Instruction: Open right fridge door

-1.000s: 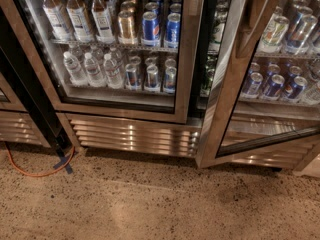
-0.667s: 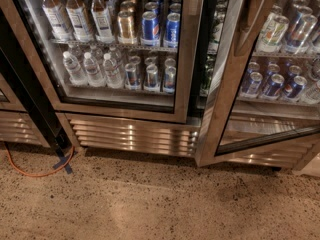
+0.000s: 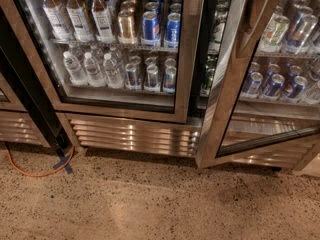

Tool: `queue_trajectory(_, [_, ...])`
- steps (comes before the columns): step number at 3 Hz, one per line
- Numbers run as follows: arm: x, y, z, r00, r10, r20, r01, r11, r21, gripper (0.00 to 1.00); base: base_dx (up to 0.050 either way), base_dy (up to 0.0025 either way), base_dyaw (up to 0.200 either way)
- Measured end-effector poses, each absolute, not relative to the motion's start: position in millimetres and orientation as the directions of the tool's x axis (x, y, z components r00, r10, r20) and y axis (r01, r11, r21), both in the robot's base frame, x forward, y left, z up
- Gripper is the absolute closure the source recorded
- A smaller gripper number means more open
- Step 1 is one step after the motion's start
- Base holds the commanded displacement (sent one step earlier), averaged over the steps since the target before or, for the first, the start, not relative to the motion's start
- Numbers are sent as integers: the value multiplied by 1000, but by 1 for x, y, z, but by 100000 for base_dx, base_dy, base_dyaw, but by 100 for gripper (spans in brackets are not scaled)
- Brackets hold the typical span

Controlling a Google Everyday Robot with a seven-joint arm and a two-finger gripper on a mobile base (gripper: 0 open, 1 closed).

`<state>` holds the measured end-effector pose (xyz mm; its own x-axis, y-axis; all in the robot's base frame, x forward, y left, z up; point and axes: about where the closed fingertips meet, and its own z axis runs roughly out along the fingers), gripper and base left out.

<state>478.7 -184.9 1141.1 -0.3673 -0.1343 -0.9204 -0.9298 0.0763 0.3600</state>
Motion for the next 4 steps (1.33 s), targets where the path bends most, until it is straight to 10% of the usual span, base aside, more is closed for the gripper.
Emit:
queue_trajectory(2, [417,-287,1139,-701,-107,-705,-588,647,486,0,0,0,0])
queue_trajectory(4, [430,-325,1135,-742,18,-671,-412,776,477,0,0,0,0])
